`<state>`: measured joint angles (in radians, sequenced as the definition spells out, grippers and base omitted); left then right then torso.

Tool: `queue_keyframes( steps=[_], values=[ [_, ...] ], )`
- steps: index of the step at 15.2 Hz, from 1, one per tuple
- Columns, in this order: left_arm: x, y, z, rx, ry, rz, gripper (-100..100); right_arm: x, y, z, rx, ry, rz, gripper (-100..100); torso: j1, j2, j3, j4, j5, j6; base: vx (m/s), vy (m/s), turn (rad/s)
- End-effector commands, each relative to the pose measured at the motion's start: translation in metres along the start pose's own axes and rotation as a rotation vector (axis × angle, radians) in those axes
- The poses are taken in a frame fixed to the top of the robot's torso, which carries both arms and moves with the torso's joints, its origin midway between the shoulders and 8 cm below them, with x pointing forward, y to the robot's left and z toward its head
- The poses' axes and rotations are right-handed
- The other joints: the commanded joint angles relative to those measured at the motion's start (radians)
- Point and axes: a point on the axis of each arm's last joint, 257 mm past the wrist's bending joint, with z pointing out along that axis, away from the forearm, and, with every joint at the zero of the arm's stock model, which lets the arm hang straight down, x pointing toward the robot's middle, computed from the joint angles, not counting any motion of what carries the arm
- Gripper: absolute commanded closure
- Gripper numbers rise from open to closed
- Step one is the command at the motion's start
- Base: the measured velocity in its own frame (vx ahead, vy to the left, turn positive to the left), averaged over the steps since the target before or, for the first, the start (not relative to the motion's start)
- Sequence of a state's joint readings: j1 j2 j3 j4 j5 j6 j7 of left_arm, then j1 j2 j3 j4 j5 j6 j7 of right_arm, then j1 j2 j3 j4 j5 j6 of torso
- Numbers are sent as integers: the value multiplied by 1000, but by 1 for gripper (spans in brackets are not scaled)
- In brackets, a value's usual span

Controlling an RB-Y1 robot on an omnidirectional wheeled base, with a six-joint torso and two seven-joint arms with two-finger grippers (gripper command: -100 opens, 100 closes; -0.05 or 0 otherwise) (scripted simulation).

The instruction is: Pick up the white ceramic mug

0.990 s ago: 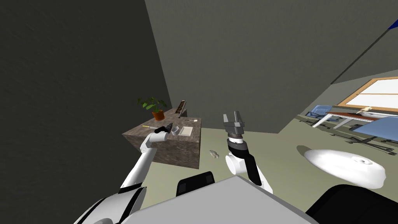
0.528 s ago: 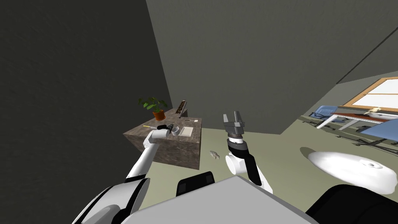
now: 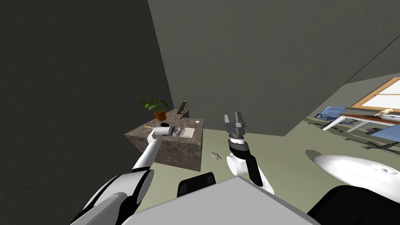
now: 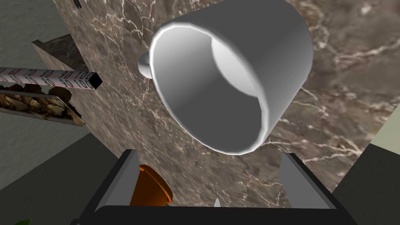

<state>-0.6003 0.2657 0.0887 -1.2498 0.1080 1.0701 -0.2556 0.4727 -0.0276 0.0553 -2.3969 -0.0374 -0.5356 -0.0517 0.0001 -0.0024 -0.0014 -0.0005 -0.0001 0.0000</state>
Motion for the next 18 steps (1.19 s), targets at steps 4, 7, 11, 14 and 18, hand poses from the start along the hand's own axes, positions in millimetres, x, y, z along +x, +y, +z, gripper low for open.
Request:
queue_keyframes(
  steps=[4, 7, 11, 14, 18],
  values=[
    [10, 13, 3, -116, 45, 4, -100, 0, 0, 0, 0, 0, 0, 0, 0, 0, 0, 0, 0, 0, 25, -2, 15],
    [16, 17, 1, -172, 70, 8, -100, 0, 0, 0, 0, 0, 0, 0, 0, 0, 0, 0, 0, 0, 29, 2, 16],
    [25, 31, -2, -261, 103, 11, -100, 0, 0, 0, 0, 0, 0, 0, 0, 0, 0, 0, 0, 0, 32, 0, 13],
    [31, 38, -7, -324, 130, 15, -100, 0, 0, 0, 0, 0, 0, 0, 0, 0, 0, 0, 0, 0, 31, 6, 11],
    [38, 45, -13, -383, 155, 19, -100, 0, 0, 0, 0, 0, 0, 0, 0, -1, 0, 0, 0, 0, 32, 3, 7]
  ],
)
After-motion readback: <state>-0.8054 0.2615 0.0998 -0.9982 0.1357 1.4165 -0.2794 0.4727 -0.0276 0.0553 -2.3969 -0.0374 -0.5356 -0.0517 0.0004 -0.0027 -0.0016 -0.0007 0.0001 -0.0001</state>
